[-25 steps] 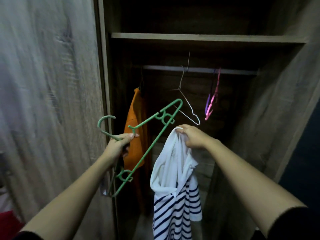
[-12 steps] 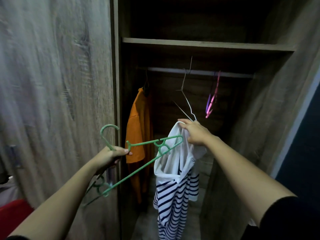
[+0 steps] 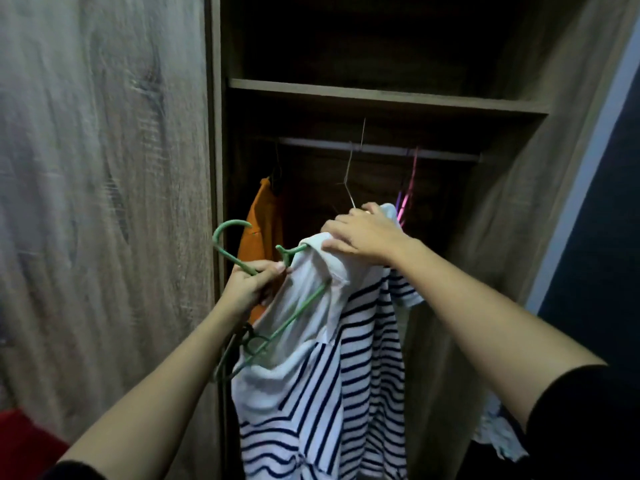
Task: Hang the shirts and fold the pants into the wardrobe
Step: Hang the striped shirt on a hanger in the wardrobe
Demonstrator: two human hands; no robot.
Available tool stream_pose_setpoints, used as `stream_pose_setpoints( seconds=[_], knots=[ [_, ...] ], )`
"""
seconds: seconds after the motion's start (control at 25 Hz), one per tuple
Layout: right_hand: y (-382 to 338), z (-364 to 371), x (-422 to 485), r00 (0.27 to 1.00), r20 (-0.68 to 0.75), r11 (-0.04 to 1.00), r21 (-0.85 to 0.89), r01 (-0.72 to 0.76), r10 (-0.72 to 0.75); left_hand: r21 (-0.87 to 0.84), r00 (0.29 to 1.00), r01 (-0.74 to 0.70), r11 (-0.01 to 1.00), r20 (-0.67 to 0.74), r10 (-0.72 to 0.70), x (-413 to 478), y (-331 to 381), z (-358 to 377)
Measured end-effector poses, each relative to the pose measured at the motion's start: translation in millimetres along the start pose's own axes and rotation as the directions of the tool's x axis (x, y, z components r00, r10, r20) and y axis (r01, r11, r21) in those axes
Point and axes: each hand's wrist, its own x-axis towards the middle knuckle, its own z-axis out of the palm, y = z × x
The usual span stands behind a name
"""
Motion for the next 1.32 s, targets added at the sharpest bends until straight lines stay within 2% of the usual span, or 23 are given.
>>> stream_pose_setpoints(
  seconds=[0.04,0.12,0.16,0.2,0.24,0.28,0.32,0.36,0.4,0.44,0.52,0.56,0.64,0.72,0.76,0.84,0.96,1.08,1.16,1.32],
  knots=[
    [4.1,0.8,-1.1,1.000,0.003,0.998,-0.057,0.014,-0.014,0.032,1.000,-0.020,0.999,-0.017,0.021,3.4,4.1,1.1],
    [6.4,4.5,-2.1,0.998,-0.047,0.999,-0.040,0.028,-0.030,0.255,0.988,-0.057,0.965,-0.126,0.092,10.9,8.1,-1.1],
    [7.5,5.7,-2.2,0.996,-0.085,0.999,-0.039,0.010,-0.013,0.433,0.961,-0.062,0.899,-0.216,0.170,9.4,7.3,-1.7],
    [10.1,6.7,-1.7,0.992,-0.128,0.999,-0.051,-0.005,-0.002,0.616,0.899,-0.073,0.784,-0.300,0.319,7.3,-0.2,-4.2],
    [12.7,7.4,-1.9,0.986,-0.164,0.998,-0.057,-0.021,0.012,0.754,0.803,-0.135,0.643,-0.297,0.517,1.6,-8.6,-4.1],
    [15.5,7.1,-1.9,0.981,-0.193,0.998,-0.051,-0.040,0.029,0.830,0.703,-0.255,0.497,-0.194,0.684,-7.9,-18.2,-0.2],
    [18.5,6.3,-1.6,0.975,-0.217,0.998,-0.040,-0.054,0.044,0.846,0.642,-0.392,0.361,-0.029,0.766,-19.6,-30.7,7.7],
    [21.9,4.1,-0.9,0.969,-0.241,0.998,-0.024,-0.060,0.053,0.825,0.638,-0.502,0.259,0.151,0.755,-31.8,-45.6,15.9],
    [25.2,1.6,0.2,0.963,-0.264,0.998,-0.011,-0.066,0.061,0.812,0.681,-0.550,0.195,0.301,0.667,-40.7,-64.8,19.6],
    [29.1,-1.8,0.0,0.955,-0.287,0.997,-0.002,-0.078,0.074,0.821,0.743,-0.549,0.156,0.393,0.542,-49.0,-82.8,20.7],
    [38.9,-7.8,-4.4,0.939,-0.322,0.993,0.018,-0.120,0.120,0.885,0.866,-0.450,0.118,0.400,0.302,-61.9,-117.9,6.7],
    [45.7,-9.2,-8.5,0.931,-0.335,0.989,0.028,-0.146,0.147,0.906,0.900,-0.407,0.117,0.376,0.219,-65.8,-130.9,-6.6],
    [60.5,-7.4,-21.1,0.926,-0.335,0.984,0.034,-0.173,0.174,0.894,0.917,-0.396,0.208,0.373,0.143,-66.2,-145.6,-37.1],
    [72.9,-1.0,-37.5,0.936,-0.311,0.985,0.006,-0.172,0.166,0.832,0.893,-0.450,0.324,0.426,0.145,-57.4,-138.4,-62.2],
    [77.1,4.8,-45.0,0.943,-0.298,0.987,-0.020,-0.162,0.149,0.814,0.882,-0.470,0.340,0.441,0.163,-50.5,-129.3,-72.4],
    [82.0,18.2,-57.5,0.955,-0.265,0.989,-0.032,-0.146,0.132,0.806,0.869,-0.495,0.323,0.463,0.176,-33.8,-108.4,-90.1],
    [82.8,37.6,-72.4,0.952,-0.241,0.982,0.080,-0.174,0.188,0.803,0.847,-0.532,0.267,0.506,0.164,-10.8,-81.8,-113.6],
    [77.4,50.8,-80.2,0.959,-0.209,0.980,0.084,-0.178,0.192,0.832,0.856,-0.517,0.202,0.502,0.126,9.9,-56.0,-128.9],
    [69.2,57.6,-78.1,0.946,-0.215,0.970,0.093,-0.226,0.241,0.835,0.845,-0.529,0.153,0.501,0.187,22.9,-38.8,-125.6],
    [44.6,62.9,-59.1,0.903,-0.140,0.899,0.240,-0.367,0.406,0.793,0.795,-0.588,0.163,0.529,0.296,36.2,4.4,-79.1]
  ],
)
